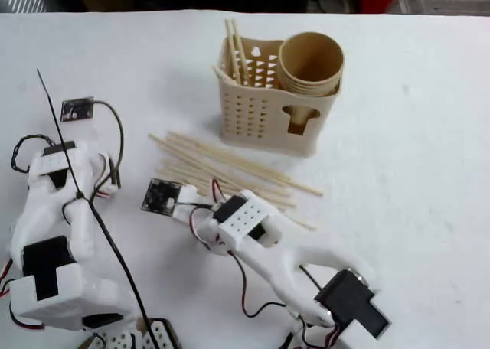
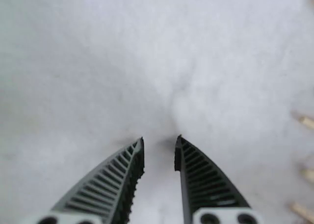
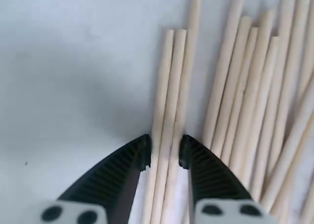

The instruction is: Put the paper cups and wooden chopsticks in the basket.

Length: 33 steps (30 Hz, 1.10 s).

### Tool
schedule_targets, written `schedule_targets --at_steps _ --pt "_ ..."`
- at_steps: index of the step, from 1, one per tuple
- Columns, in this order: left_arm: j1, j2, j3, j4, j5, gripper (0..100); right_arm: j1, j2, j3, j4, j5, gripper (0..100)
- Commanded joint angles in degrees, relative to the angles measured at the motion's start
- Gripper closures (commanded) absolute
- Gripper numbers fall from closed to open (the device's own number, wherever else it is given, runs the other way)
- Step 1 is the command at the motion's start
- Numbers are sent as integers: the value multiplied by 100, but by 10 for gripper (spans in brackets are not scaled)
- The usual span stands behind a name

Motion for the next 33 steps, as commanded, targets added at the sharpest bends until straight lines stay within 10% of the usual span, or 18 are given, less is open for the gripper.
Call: schedule_targets --at_steps 1,20,33 --pt "40 -22 -9 -70 18 876 119 22 -105 -48 -26 967" --pt "40 -22 -9 -70 18 876 734 -3565 -202 1341 -79 982" --pt "48 -22 -18 -79 18 876 1622 -3380 -3727 198 -888 981"
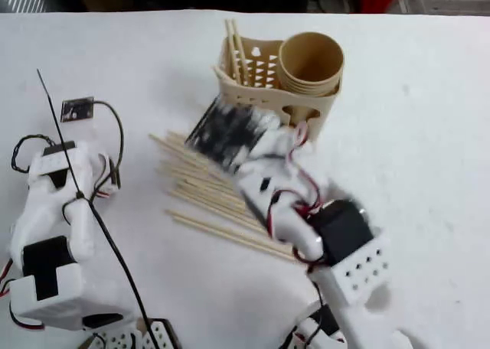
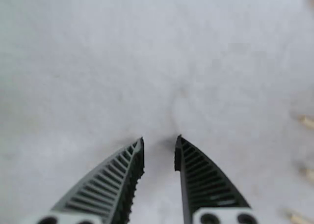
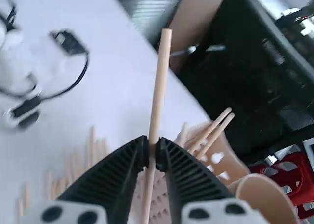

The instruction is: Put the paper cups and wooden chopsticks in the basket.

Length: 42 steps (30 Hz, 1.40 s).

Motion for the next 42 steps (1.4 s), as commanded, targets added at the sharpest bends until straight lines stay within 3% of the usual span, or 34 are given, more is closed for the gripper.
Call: schedule_targets --at_steps 1,8,23,27,30,36,42 --pt "48 -22 -18 -79 18 876 497 831 -1275 -1244 -914 981" --pt "66 -22 -9 -79 18 877 927 2193 -1978 -3565 -1240 981" --pt "75 -22 -9 -79 18 877 971 3064 -2242 -3732 -1248 980" --pt "75 -22 -9 -79 18 877 971 2949 -2101 -3723 -1248 920" --pt "75 -22 -9 -79 18 877 954 2835 -2092 -3371 -1248 886" --pt "75 -22 -9 -79 18 877 963 2378 -2084 -2422 -1248 937" --pt "75 -22 -9 -79 18 877 919 1666 -2075 -207 -1248 980"
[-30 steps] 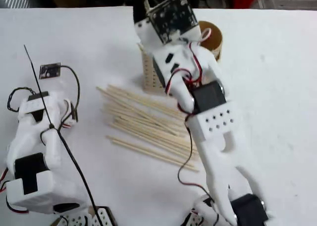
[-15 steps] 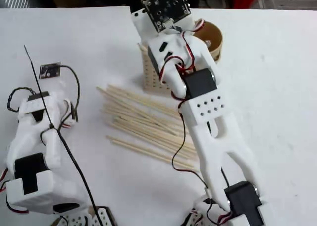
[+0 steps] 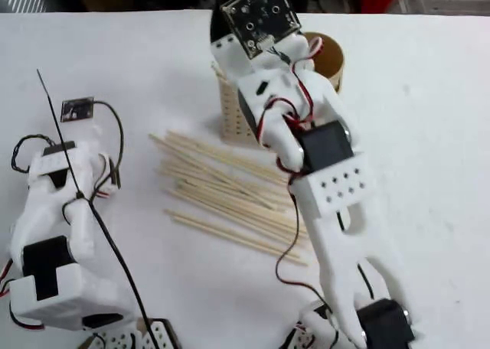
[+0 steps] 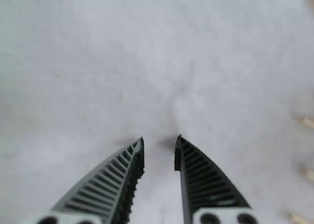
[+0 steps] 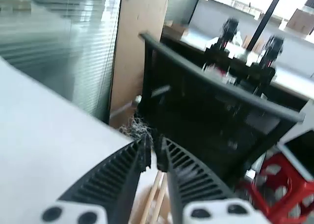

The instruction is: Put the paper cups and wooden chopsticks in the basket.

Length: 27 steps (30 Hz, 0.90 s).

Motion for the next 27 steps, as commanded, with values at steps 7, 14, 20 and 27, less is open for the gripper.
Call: schedule_targets --at_steps 7,14,20,27 --pt "75 -22 -9 -79 18 876 -769 -637 510 3785 870 933" --pt "75 -22 -9 -79 18 876 -2044 110 3077 2949 1389 893" --pt "75 -22 -9 -79 18 876 -2360 171 4695 1279 1662 893" --pt "75 -22 -9 -79 18 876 -2334 418 5081 708 1758 893"
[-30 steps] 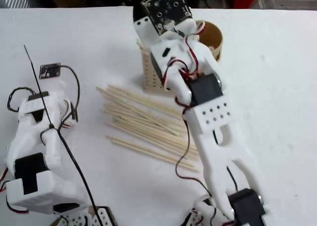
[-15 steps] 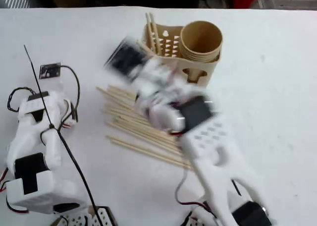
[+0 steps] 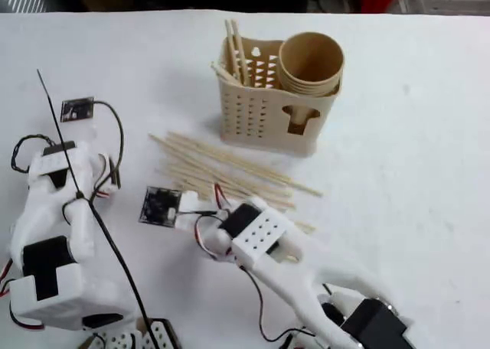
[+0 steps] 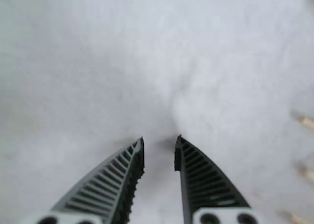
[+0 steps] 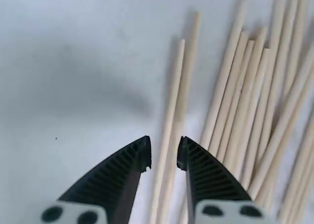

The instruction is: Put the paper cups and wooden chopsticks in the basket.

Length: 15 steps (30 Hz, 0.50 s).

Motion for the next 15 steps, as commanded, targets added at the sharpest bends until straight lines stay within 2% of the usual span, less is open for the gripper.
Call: schedule_targets --at_steps 1,11,15 --pt "75 -22 -9 -79 18 876 -31 338 18 -479 88 893" --pt "66 -22 -9 -79 18 876 22 1719 -712 -567 229 899" --pt "66 -22 -9 -79 18 876 242 1701 -738 -576 220 974"
